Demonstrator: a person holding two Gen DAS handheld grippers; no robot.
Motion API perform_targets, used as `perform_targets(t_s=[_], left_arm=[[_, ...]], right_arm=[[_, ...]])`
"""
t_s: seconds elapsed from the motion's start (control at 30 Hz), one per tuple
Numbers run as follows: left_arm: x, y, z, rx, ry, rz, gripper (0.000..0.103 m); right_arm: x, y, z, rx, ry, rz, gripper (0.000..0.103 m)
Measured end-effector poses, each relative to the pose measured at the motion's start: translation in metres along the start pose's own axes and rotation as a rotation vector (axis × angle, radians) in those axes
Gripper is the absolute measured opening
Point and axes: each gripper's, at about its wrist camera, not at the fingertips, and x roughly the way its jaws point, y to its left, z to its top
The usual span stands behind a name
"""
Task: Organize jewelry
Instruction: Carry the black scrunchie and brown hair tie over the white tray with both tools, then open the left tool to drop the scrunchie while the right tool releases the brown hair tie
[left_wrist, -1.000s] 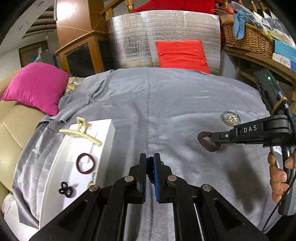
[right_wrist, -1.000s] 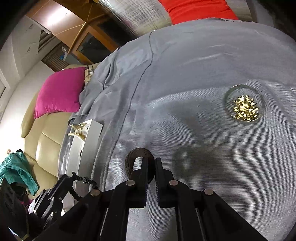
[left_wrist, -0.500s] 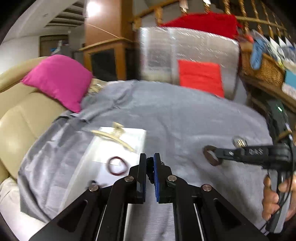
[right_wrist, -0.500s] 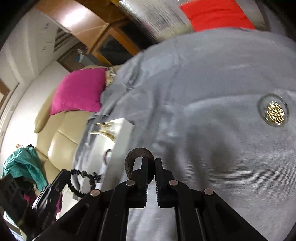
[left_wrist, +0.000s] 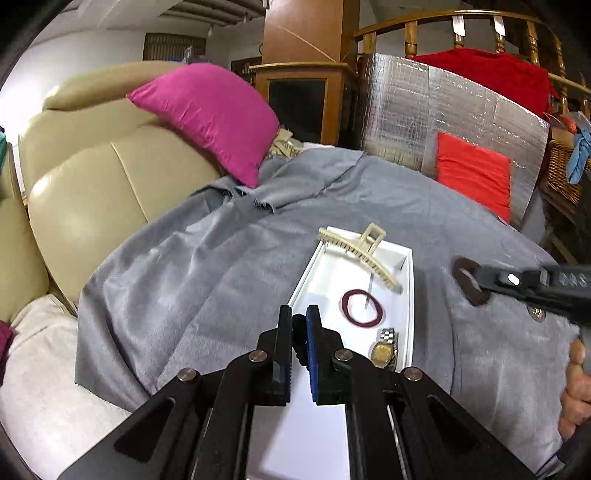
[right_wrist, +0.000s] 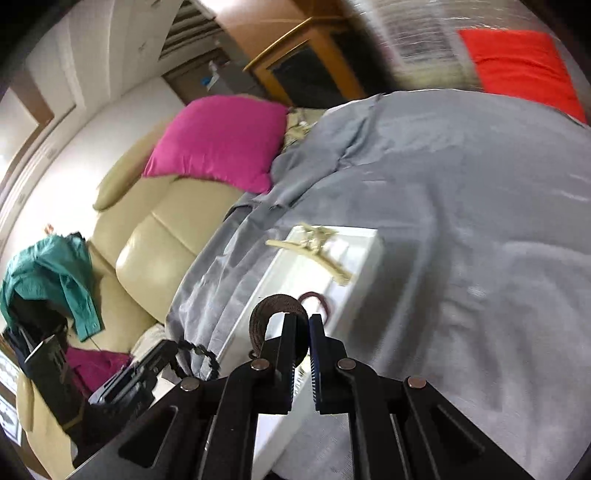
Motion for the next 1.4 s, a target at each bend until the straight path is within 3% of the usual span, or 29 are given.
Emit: perform_targets(t_s=[0.27,0.5,0.77,0.97,1.03,1.13,1.33,1.4], left_arm=[[0.023,0.004,-0.015,-0.016,0.108,-0.069,0.007],[0.047,0.002,-0.027,-0.030,0.211,-0.075,0.007],[0.065,0.007,-0.034,-0.055,0.287,-0.040,0.007],[0.069,0.014,-0.034,-0.080,0.312,-0.016,0.008],[0.073,0.014,-0.036,-0.084,0.334,-0.015,0.015],[0.072,0.012,-0.037,-0.085,0.337,-0.011,0.036],[0.064,0.008,-0.034,-0.071,0.284,-0.001,0.039],[0.059,0.004,-0.030,-0.063,0.252,0.009,0.046]], right_arm=[[0.075,0.037,0.005,-0.055,0.095,-0.027,0.008],[0.130,0.047,0.004,-0.094,0.183,-0.095,0.008],[0.164,0.051,0.001,-0.117,0.263,-0.144,0.011],[0.169,0.047,-0.001,-0.088,0.296,-0.136,0.011],[0.165,0.048,-0.002,-0.082,0.297,-0.113,0.012],[0.155,0.048,-0.001,-0.067,0.271,-0.092,0.023],[0.121,0.038,0.004,-0.043,0.212,-0.063,0.023],[0.108,0.031,0.005,-0.033,0.192,-0.060,0.023]])
